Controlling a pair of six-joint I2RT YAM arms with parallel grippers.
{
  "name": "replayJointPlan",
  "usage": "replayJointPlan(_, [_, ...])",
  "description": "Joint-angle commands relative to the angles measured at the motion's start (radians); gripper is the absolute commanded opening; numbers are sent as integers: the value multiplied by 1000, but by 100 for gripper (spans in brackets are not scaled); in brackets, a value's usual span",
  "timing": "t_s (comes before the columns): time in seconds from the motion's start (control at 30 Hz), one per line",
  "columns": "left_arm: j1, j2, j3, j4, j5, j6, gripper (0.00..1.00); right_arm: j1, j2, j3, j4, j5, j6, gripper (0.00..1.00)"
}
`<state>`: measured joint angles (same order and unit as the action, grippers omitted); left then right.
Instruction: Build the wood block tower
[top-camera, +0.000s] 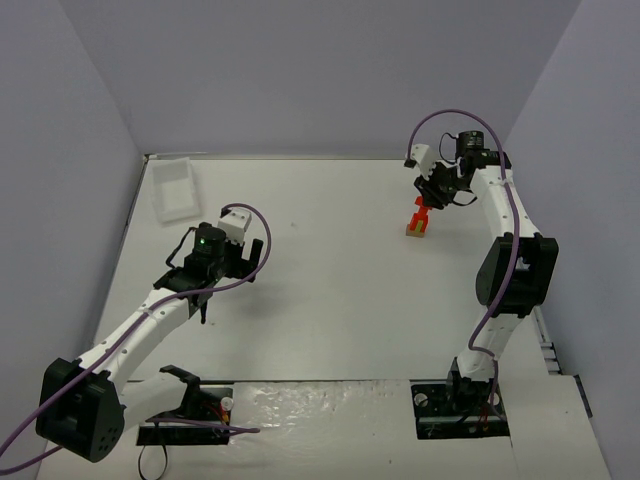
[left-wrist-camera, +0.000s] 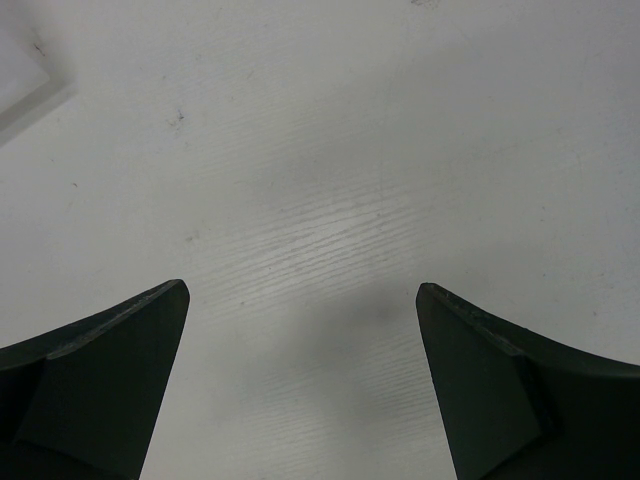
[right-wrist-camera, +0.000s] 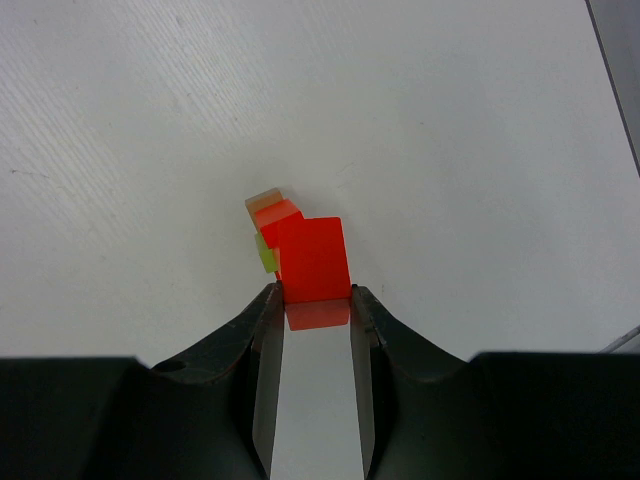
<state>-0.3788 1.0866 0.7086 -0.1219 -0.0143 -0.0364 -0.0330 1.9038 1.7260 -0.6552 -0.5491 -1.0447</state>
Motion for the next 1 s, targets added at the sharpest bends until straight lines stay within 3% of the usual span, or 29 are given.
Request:
replayJointPlan(0.0, [-6,-5,14,65,14,12,97,-2,-31,9,0,-2,9,25])
replayJointPlan(0.97, [-5,-8,14,64,14,12,97,-2,-38,-11,-1,-5,12,33])
